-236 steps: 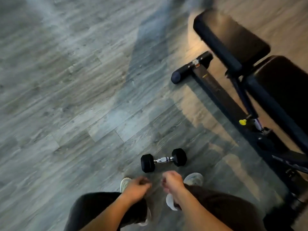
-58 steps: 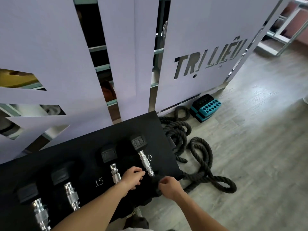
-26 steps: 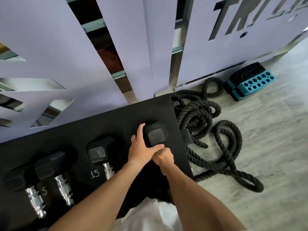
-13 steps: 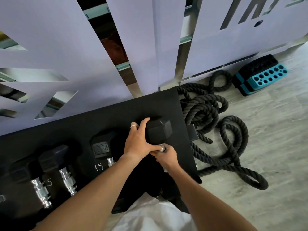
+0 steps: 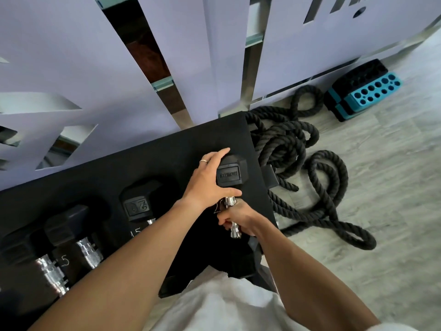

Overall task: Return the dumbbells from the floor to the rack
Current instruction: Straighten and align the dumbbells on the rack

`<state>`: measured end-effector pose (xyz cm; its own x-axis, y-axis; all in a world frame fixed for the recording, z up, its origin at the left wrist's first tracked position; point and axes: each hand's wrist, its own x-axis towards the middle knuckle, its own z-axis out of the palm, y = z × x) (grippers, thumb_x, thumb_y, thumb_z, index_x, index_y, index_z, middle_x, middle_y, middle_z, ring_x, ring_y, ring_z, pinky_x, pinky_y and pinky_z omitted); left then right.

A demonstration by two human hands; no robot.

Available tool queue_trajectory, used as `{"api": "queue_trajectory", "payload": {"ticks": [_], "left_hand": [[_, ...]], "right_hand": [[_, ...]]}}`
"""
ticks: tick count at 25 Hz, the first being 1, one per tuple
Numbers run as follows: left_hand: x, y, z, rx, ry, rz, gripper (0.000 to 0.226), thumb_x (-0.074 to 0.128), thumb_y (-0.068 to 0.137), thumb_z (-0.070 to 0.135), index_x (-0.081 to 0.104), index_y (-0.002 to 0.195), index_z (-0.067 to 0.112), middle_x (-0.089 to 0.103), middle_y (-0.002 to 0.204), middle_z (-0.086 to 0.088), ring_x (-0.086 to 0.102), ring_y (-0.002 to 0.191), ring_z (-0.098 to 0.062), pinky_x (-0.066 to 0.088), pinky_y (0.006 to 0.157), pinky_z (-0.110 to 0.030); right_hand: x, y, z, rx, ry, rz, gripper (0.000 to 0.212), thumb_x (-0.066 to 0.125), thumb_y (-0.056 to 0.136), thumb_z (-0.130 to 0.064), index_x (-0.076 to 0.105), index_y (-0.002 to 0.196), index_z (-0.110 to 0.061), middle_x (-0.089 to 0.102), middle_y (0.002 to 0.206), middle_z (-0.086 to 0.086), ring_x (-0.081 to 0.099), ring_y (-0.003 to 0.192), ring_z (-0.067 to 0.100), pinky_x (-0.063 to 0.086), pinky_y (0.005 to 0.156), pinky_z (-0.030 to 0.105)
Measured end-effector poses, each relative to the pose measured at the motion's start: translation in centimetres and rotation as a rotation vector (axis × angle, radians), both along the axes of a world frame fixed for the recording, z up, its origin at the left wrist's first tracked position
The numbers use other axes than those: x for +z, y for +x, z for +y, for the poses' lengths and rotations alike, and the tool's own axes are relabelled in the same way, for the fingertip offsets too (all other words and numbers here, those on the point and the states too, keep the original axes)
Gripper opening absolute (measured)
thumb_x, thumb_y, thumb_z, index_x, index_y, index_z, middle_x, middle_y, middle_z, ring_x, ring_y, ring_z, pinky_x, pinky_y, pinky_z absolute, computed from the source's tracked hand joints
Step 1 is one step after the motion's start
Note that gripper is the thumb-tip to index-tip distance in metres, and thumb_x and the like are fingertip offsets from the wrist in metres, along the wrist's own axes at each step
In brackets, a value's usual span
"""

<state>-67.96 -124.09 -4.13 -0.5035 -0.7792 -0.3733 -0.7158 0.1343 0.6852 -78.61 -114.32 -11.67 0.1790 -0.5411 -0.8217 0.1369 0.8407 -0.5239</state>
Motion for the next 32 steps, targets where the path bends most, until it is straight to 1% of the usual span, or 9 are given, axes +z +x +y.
{"api": "queue_trajectory", "payload": {"ticks": [4,8,12,16,23,25,27,30,32], "left_hand": [[0.0,1.1,-0.4,-0.023,-0.029,0.009,0.098,0.094,0.054,0.037,0.040,0.135,0.049,0.038,0.139,0.018,0.046,0.116,-0.004,0.048,0.100,-0.031],[0.4,0.9,0.1,0.059,-0.075,0.051,0.094,0.095,0.052,0.033,0.048,0.131,0.047,0.045,0.134,0.018,0.050,0.117,-0.005,0.048,0.099,-0.028],[0.2,-0.1,0.8,0.131,-0.123,0.078,0.095,0.097,0.048,0.029,0.052,0.129,0.045,0.045,0.128,0.020,0.051,0.111,-0.002,0.048,0.094,-0.021],[-0.9,0.4,0.8,0.147,-0.192,0.070,0.093,0.097,0.046,0.033,0.051,0.126,0.044,0.044,0.127,0.019,0.049,0.106,0.003,0.039,0.087,-0.008],[-0.6,1.1,0.8,0.132,-0.138,0.033,0.095,0.099,0.043,0.031,0.047,0.122,0.044,0.040,0.127,0.012,0.050,0.108,-0.006,0.052,0.094,-0.030],[-0.5,1.3,0.6,0.132,-0.123,0.015,0.095,0.099,0.044,0.031,0.046,0.122,0.045,0.038,0.127,0.012,0.051,0.110,-0.010,0.054,0.095,-0.035],[-0.3,0.9,0.9,0.133,-0.133,-0.006,0.095,0.098,0.046,0.033,0.046,0.123,0.048,0.038,0.128,0.015,0.052,0.111,-0.016,0.054,0.094,-0.038],[0.0,-0.4,1.5,0.074,-0.270,-0.091,0.100,0.094,0.050,0.045,0.040,0.134,0.053,0.038,0.129,0.022,0.042,0.105,-0.016,0.048,0.081,-0.028],[0.0,-1.1,0.9,-0.017,-0.331,-0.098,0.101,0.090,0.053,0.053,0.038,0.140,0.051,0.040,0.129,0.022,0.038,0.105,-0.014,0.046,0.080,-0.025]], "right_hand": [[-0.3,0.5,0.8,-0.103,-0.034,-0.011,0.026,0.073,0.054,-0.005,0.051,0.058,-0.018,0.049,0.053,0.002,0.047,0.045,0.017,0.042,0.048,0.027],[-0.1,2.4,0.7,-0.256,0.075,0.318,0.027,0.080,0.052,-0.024,0.068,0.075,-0.021,0.068,0.063,-0.003,0.063,0.051,0.012,0.050,0.049,0.025],[-0.3,2.4,-0.1,-0.190,0.088,0.409,0.013,0.068,0.054,-0.016,0.066,0.067,-0.017,0.067,0.063,-0.001,0.062,0.049,0.015,0.047,0.045,0.023],[-1.6,2.2,-0.2,-0.176,0.010,0.503,0.007,0.066,0.058,-0.023,0.066,0.065,-0.021,0.069,0.062,-0.006,0.068,0.056,0.012,0.041,0.039,0.015],[-2.2,2.7,0.0,-0.112,-0.001,0.490,0.006,0.065,0.063,-0.025,0.062,0.063,-0.020,0.069,0.065,-0.003,0.068,0.058,0.015,0.043,0.042,0.018],[-2.0,2.8,-0.2,-0.118,0.039,0.461,0.006,0.063,0.060,-0.020,0.058,0.056,-0.018,0.064,0.055,-0.004,0.063,0.050,0.017,0.040,0.042,0.019],[-1.7,2.5,-0.2,-0.128,0.046,0.342,0.017,0.060,0.053,-0.007,0.049,0.043,-0.015,0.049,0.040,-0.003,0.046,0.037,0.016,0.033,0.040,0.019],[-0.9,0.2,0.1,-0.045,0.020,0.108,0.024,0.060,0.048,0.002,0.043,0.049,-0.015,0.037,0.043,0.004,0.033,0.036,0.015,0.031,0.042,0.021],[-0.7,-2.0,0.2,-0.011,0.033,-0.074,0.038,0.060,0.052,0.006,0.030,0.050,-0.019,0.029,0.044,0.002,0.028,0.037,0.015,0.031,0.044,0.021]]}}
